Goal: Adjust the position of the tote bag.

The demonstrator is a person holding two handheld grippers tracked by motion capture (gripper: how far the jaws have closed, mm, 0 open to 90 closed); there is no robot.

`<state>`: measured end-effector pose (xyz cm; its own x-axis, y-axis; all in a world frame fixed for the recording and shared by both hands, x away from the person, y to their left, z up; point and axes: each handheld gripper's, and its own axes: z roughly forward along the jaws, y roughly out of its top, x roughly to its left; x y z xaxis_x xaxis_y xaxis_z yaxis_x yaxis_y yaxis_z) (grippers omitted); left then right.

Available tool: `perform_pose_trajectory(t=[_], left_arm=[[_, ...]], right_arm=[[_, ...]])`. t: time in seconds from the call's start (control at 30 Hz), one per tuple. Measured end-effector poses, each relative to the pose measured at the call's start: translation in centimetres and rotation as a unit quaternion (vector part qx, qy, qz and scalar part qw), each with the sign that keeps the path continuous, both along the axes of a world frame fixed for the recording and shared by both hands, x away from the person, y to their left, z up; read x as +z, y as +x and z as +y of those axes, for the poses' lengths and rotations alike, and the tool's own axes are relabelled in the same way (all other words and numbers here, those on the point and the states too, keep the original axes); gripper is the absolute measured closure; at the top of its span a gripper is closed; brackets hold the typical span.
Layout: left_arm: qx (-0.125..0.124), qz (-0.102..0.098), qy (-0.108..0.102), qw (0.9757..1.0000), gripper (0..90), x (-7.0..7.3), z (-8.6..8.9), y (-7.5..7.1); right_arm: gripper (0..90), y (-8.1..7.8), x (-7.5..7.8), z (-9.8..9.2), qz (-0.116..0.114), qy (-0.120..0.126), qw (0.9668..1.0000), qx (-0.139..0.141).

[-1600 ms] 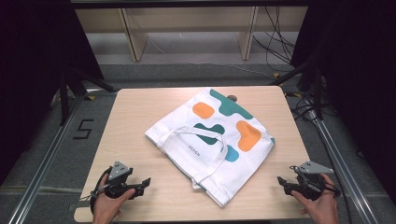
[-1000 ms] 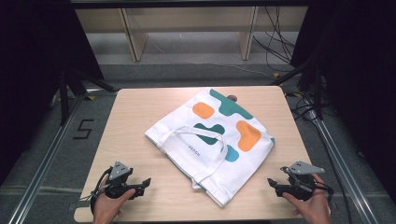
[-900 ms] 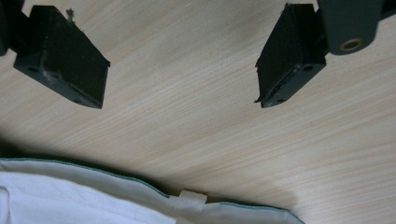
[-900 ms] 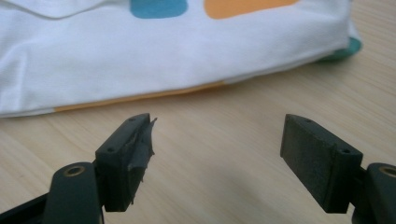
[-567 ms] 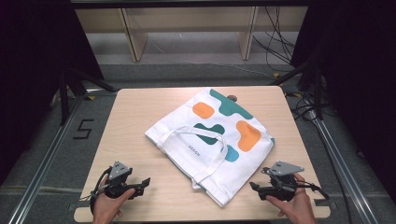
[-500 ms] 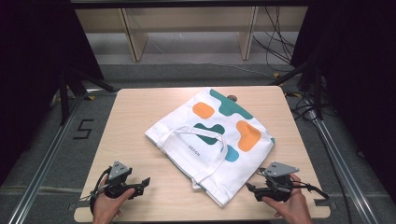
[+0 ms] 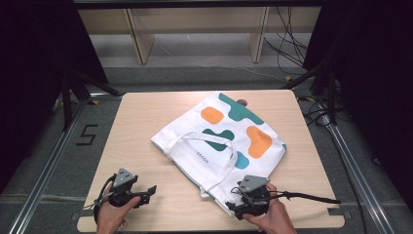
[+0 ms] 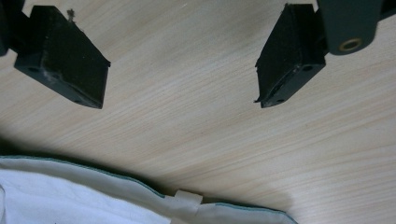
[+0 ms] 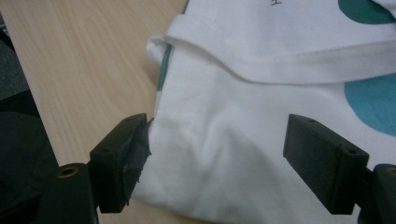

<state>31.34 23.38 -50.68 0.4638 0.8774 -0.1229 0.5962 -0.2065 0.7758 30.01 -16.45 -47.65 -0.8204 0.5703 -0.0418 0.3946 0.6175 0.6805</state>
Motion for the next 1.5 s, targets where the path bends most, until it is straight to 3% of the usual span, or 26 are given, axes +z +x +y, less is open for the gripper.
perform_pose_trajectory(t=[0.07, 0.17, 0.2, 0.23, 0.3, 0.4, 0.47, 0.53, 0.7, 0.83, 0.87, 0.9, 0.93, 0.97, 1.0, 1.03, 1.07, 1.1, 1.17, 1.23, 1.27, 1.3, 1.33, 1.37, 1.47, 1.5], left_arm=[[-0.002, 0.000, 0.002, 1.0000, 15.9, 0.0, 0.0, 0.0], [-0.001, -0.001, 0.004, 1.0000, 15.8, 0.0, 0.0, 0.0], [-0.001, -0.001, 0.003, 1.0000, 15.8, 0.0, 0.0, 0.0], [-0.011, 0.004, 0.017, 0.9998, 15.9, 0.1, 0.2, 0.1], [-0.010, 0.005, 0.016, 0.9998, 15.8, 0.1, 0.2, 0.1], [-0.017, 0.006, 0.022, 0.9996, 15.8, 0.2, 0.2, 0.1], [-0.007, 0.003, 0.011, 0.9999, 15.8, 0.0, 0.1, 0.1], [-0.012, 0.003, 0.017, 0.9998, 15.8, 0.1, 0.2, 0.1], [-0.015, 0.005, 0.018, 0.9997, 15.8, 0.1, 0.2, 0.1], [-0.015, 0.006, 0.020, 0.9997, 15.8, 0.2, 0.2, 0.1], [-0.018, 0.006, 0.022, 0.9996, 15.9, 0.2, 0.3, 0.0], [-0.007, 0.000, 0.005, 1.0000, 15.9, 0.0, 0.0, 0.0], [-0.007, 0.001, 0.004, 1.0000, 15.9, 0.1, 0.0, 0.0], [-0.005, 0.000, 0.004, 1.0000, 15.8, 0.1, 0.0, 0.0], [-0.003, -0.001, 0.002, 1.0000, 15.9, 0.1, 0.0, 0.0], [-0.004, 0.000, 0.002, 1.0000, 15.9, 0.1, 0.1, 0.0], [-0.014, 0.004, 0.017, 0.9997, 16.0, 0.2, 0.3, 0.0], [-0.014, 0.004, 0.017, 0.9997, 16.0, 0.2, 0.3, 0.0], [-0.006, -0.003, 0.010, 0.9999, 16.0, 0.1, 0.3, -0.1], [-0.013, -0.001, 0.020, 0.9997, 16.1, 0.2, 0.4, -0.1], [-0.013, 0.001, 0.020, 0.9997, 16.2, 0.2, 0.4, -0.1], [0.002, -0.008, 0.006, 0.9999, 16.2, 0.1, -0.1, -0.1], [0.002, -0.008, 0.006, 0.9999, 16.3, 0.1, -0.1, -0.1], [-0.002, -0.008, 0.017, 0.9998, 16.4, 0.3, -0.2, 0.0], [-0.006, -0.015, 0.021, 0.9997, 16.4, 0.2, -0.7, 0.4], [-0.023, -0.010, 0.044, 0.9987, 16.4, 0.3, -0.9, 0.8]], right_arm=[[23.8, -0.1, -0.2, 0.7, 0.000, 0.004, 1.0000, 0.003], [24.7, -0.1, -0.5, 1.3, -0.004, -0.009, 0.9999, 0.007], [27.1, -0.2, -0.8, 1.8, 0.002, -0.013, 0.9997, 0.022], [27.7, -0.1, -1.0, 2.0, 0.002, -0.013, 0.9996, 0.027], [29.8, -0.1, -1.3, 2.1, 0.013, -0.031, 0.9992, 0.023], [35.0, 0.0, -1.5, 2.0, -0.016, -0.038, 0.9989, 0.023], [38.6, -0.1, -1.4, 2.0, -0.013, -0.040, 0.9988, 0.025], [45.6, -0.3, -1.5, 2.0, -0.009, -0.037, 0.9989, 0.028], [51.1, -1.0, -1.5, 2.2, -0.008, -0.063, 0.9978, 0.017], [50.9, -1.2, -2.3, 2.8, -0.040, -0.090, 0.9949, 0.020], [54.3, -1.0, -2.0, 2.6, -0.041, -0.104, 0.9932, 0.031], [59.8, -1.1, -1.9, 2.4, -0.039, -0.108, 0.9927, 0.037], [62.3, -1.0, -1.9, 2.2, -0.059, -0.120, 0.9902, 0.039], [64.1, -1.2, -2.1, 2.3, -0.056, -0.099, 0.9931, 0.026], [68.6, -1.3, -2.0, 2.1, -0.050, -0.105, 0.9927, 0.034], [73.4, -1.4, -1.6, 1.5, -0.030, -0.111, 0.9929, 0.031], [76.1, -1.2, -1.4, 0.9, -0.038, -0.112, 0.9914, 0.056], [76.1, -1.2, -1.4, 0.9, -0.038, -0.112, 0.9914, 0.056], [85.1, -1.2, -1.0, -1.3, -0.043, -0.077, 0.9957, 0.027], [85.4, -1.3, -0.7, -2.1, -0.030, -0.063, 0.9973, 0.024], [85.6, -1.4, -0.2, -3.2, -0.025, -0.051, 0.9983, 0.007], [85.8, -1.3, 0.3, -4.9, -0.027, -0.042, 0.9987, 0.000], [85.9, -1.3, 0.5, -5.8, -0.030, -0.039, 0.9988, -0.009], [85.9, -1.4, 0.7, -6.7, -0.032, -0.035, 0.9987, -0.019], [85.8, -1.3, 1.0, -8.9, -0.039, -0.025, 0.9984, -0.034], [85.8, -1.3, 1.0, -8.9, -0.039, -0.025, 0.9984, -0.034]])
